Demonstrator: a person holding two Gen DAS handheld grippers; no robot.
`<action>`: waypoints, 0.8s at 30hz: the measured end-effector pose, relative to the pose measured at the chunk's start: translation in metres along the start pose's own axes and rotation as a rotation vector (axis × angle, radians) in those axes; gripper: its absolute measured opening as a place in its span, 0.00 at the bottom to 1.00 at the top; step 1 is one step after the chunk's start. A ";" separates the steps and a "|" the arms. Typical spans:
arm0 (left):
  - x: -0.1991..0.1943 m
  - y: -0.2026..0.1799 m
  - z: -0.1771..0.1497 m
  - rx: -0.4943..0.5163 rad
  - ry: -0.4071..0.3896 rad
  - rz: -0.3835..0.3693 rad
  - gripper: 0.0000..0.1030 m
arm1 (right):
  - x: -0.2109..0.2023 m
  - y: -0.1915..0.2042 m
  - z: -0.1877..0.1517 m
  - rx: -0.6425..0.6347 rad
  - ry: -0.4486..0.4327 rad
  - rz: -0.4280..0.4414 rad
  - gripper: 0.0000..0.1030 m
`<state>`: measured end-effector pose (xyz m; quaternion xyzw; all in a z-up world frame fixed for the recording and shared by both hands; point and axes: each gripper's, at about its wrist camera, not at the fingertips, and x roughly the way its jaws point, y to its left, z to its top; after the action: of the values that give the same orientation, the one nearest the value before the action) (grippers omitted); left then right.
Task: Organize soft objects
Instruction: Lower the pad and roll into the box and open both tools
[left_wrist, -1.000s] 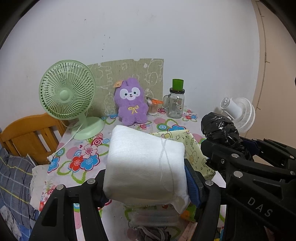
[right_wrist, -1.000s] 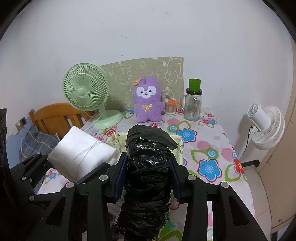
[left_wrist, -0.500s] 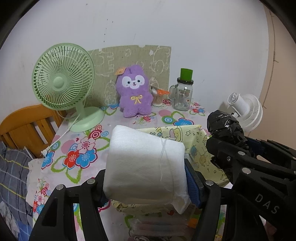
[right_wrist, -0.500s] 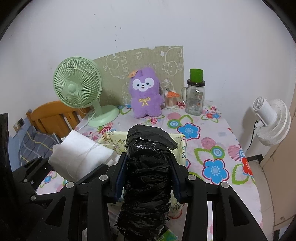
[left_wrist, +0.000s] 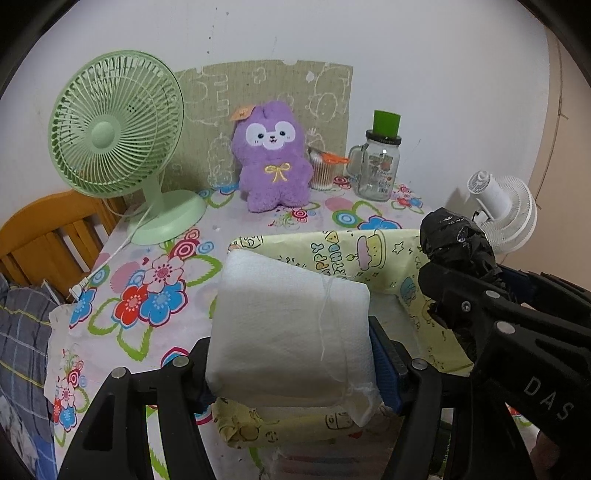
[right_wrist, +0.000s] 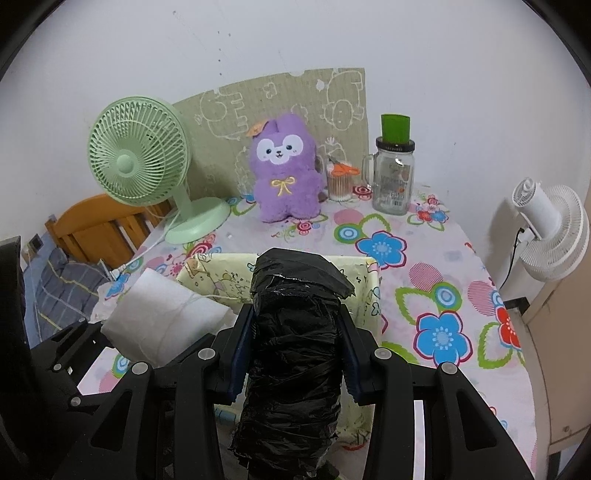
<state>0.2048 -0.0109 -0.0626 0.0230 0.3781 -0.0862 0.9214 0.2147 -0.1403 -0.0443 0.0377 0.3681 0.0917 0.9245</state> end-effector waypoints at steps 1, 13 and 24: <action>0.002 0.000 0.000 0.001 0.004 -0.001 0.68 | 0.003 0.000 0.000 0.000 0.003 0.000 0.44; 0.021 -0.006 -0.005 0.042 0.005 0.011 0.86 | 0.031 -0.005 -0.002 0.016 0.036 -0.022 0.44; 0.024 -0.014 -0.009 0.086 0.005 0.006 0.99 | 0.037 -0.002 -0.006 -0.014 0.030 -0.055 0.81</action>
<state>0.2132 -0.0274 -0.0856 0.0638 0.3761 -0.0994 0.9190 0.2372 -0.1347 -0.0740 0.0198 0.3824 0.0694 0.9212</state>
